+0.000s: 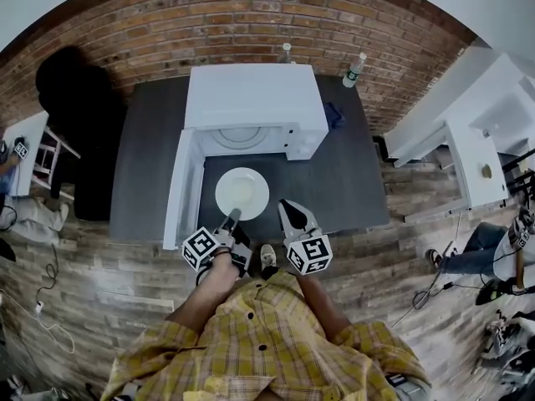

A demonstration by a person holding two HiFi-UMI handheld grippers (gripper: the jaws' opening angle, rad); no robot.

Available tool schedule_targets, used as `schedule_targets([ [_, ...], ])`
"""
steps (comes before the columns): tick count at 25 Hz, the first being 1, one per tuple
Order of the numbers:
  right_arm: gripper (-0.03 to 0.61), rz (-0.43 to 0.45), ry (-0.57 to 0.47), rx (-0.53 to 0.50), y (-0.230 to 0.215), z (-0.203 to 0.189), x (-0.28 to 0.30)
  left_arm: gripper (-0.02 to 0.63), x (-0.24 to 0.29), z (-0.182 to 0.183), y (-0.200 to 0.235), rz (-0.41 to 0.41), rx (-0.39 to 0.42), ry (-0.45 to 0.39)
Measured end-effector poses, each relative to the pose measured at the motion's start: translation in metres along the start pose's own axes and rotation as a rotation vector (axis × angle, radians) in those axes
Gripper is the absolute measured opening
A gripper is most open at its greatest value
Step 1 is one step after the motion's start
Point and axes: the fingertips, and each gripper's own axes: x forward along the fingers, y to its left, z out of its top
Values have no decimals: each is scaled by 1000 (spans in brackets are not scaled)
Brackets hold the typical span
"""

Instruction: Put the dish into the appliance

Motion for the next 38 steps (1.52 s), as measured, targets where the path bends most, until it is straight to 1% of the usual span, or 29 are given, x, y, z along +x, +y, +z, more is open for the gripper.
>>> schedule_targets([
  [6,3,34,3,4,-20,2,23,9,24,12,-3,-1,-10,-45],
  [13,3,67,5,10,-34,4,42,9,48,20,4,18,-37,-69],
  [19,3,92,26,7,-42,-2,51,9,72,32,13,33,-56,-99],
  [24,3,109,38,0,-47,-5,55,9,93,34,20,52,-60,-102],
  [34,3,120,50,-12,-56,-7,60,9,123,55,33,83,-67,-150],
  [38,3,123,55,-12,-58,-10,63,9,135,63,35,77,-64,-167],
])
